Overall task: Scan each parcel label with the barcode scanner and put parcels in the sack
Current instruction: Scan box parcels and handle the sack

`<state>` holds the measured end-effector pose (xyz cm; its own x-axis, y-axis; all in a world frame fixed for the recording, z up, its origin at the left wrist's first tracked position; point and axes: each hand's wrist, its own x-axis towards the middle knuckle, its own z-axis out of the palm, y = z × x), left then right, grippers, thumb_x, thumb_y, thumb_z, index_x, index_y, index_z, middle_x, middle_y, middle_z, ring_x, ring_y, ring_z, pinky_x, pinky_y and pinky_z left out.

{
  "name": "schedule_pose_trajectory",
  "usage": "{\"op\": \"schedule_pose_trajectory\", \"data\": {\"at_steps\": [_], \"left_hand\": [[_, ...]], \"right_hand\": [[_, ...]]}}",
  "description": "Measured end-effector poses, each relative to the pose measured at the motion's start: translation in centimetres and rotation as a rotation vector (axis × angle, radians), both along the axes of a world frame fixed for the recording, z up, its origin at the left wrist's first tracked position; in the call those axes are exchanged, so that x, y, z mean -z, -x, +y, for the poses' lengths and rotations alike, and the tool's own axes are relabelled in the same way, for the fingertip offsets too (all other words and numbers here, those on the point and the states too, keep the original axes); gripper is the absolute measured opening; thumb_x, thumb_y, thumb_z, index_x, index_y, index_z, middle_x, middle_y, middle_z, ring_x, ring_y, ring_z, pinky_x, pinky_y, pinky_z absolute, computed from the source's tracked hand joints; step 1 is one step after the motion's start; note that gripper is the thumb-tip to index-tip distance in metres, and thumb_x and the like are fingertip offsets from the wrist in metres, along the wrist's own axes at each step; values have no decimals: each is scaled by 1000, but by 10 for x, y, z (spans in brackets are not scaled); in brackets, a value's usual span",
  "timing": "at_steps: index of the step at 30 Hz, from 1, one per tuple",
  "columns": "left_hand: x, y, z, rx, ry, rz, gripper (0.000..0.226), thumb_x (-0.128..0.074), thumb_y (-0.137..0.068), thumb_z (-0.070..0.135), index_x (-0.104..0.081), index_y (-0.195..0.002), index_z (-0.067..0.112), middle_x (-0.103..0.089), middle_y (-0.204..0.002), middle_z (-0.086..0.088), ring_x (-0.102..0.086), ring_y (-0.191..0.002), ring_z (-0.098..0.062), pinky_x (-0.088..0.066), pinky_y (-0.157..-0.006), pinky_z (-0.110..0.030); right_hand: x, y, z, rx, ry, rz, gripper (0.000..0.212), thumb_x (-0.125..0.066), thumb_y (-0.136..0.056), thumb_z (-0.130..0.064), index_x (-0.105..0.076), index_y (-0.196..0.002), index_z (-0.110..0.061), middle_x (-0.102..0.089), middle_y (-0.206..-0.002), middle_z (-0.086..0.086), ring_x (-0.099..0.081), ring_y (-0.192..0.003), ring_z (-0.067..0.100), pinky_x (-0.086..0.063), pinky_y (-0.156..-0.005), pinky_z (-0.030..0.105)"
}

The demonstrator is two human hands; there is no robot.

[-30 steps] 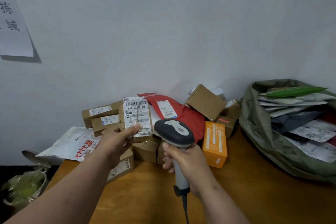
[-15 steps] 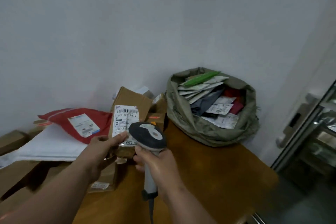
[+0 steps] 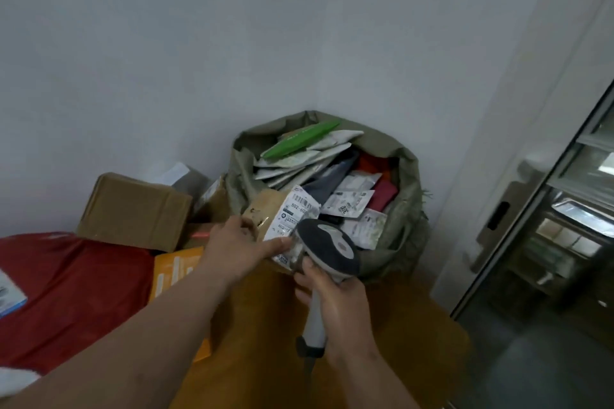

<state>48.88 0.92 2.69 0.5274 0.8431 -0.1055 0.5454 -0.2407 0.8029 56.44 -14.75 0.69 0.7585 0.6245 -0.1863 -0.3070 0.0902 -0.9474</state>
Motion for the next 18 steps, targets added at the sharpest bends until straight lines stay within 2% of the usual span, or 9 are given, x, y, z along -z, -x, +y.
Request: {"op": "schedule_pose_trajectory", "data": {"at_steps": [3,7,9,11,15,18], "left_hand": [[4,-80,10,45,-149,120,95,-77,-58,73,-50,-134,22,-47,-134,-6,-52,-113,-22,-48,-85,-32],[10,-176,21,91,-331,206,92,-76,-63,72,-53,-134,17,-38,-142,-5,-45,-125,-21,-45,-99,-34],[13,-219,28,121,-401,213,89,-76,-66,69,-54,-132,15,-32,-150,-7,-40,-133,-23,-44,-105,-37],[15,-258,31,142,-462,215,82,-77,-70,62,-56,-130,11,-24,-155,-10,-30,-142,-28,-39,-110,-40],[28,-309,29,155,-468,246,65,-77,-73,57,-61,-120,14,-23,-142,-11,-25,-132,-33,-38,-106,-39],[37,-332,27,192,-434,211,59,-75,-79,48,-58,-123,13,-31,-134,-14,-34,-126,-33,-41,-100,-38]], "right_hand": [[3,-73,7,63,18,-4,36,-79,-82,-24,-66,-116,-18,-76,-94,1,-74,-86,14,-59,-71,26],[5,-156,20,83,20,9,29,-77,-83,-27,-71,-108,-14,-78,-91,0,-74,-85,12,-56,-66,20],[6,-192,25,84,36,-2,11,-75,-85,-25,-75,-90,-15,-78,-83,-1,-74,-84,15,-58,-70,26],[9,-221,28,81,46,-33,10,-73,-87,-22,-74,-78,-18,-77,-77,-1,-73,-82,19,-60,-77,33],[17,-261,26,70,68,-33,11,-72,-88,-23,-74,-79,-17,-77,-79,1,-74,-79,16,-60,-76,30],[23,-277,24,95,91,-1,9,-75,-86,-23,-74,-78,-19,-77,-77,0,-74,-78,15,-59,-77,31]]}}
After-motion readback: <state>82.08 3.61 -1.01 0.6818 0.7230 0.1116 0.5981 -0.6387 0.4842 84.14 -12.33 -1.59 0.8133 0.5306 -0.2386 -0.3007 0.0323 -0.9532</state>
